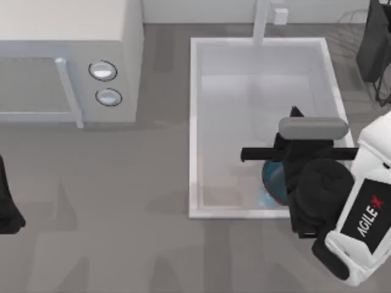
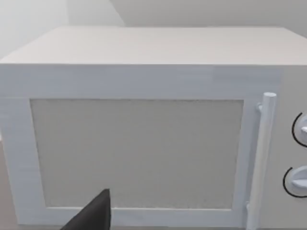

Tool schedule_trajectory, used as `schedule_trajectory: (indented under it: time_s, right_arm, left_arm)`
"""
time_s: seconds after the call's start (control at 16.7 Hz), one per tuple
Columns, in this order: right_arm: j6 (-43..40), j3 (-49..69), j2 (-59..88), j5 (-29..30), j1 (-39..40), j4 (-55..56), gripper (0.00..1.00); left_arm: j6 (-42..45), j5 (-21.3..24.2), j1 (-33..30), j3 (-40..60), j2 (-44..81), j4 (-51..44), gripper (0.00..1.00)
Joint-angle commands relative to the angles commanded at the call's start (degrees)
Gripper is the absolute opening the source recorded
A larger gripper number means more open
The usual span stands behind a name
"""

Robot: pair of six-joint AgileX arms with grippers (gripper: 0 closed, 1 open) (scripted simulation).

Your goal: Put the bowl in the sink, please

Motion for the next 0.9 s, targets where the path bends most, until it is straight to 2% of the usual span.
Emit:
schedule_trajectory:
  time_s: [0.54, 0.9]
  right_arm:
    - [0.0, 0.0, 0.0, 0.0, 0.0, 0.0, 0.98]
    - [0.0, 0.0, 0.0, 0.0, 0.0, 0.0, 1.00]
  left_arm:
    - [0.0, 0.0, 0.0, 0.0, 0.0, 0.0, 1.00]
    - [0.0, 0.0, 0.0, 0.0, 0.0, 0.0, 1.00]
